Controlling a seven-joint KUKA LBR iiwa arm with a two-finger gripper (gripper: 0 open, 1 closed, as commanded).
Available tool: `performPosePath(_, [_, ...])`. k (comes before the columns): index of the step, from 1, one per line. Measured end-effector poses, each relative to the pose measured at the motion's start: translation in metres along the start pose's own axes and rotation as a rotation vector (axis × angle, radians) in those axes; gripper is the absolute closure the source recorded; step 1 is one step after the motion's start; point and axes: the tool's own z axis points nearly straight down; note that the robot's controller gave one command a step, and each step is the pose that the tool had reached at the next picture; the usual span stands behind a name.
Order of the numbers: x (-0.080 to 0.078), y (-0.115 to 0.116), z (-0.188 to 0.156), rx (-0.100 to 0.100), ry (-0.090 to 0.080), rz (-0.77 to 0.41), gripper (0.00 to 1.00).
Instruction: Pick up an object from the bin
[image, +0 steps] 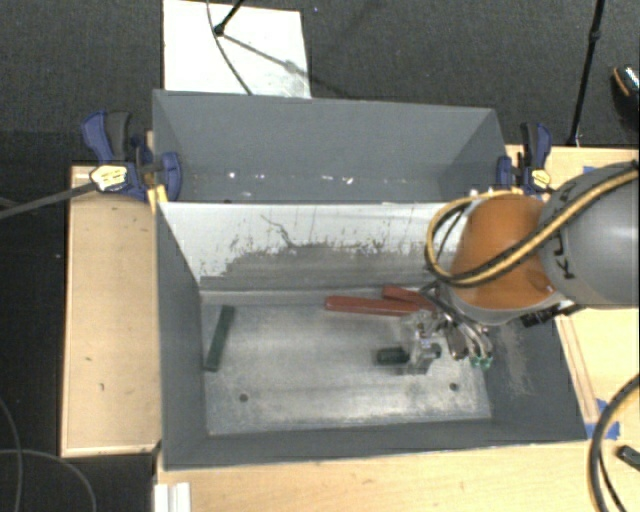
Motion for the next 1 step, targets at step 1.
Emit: performPosePath(1, [0.0020,0.0251,-0.1527,0.001,-0.007,-0.077,1.00])
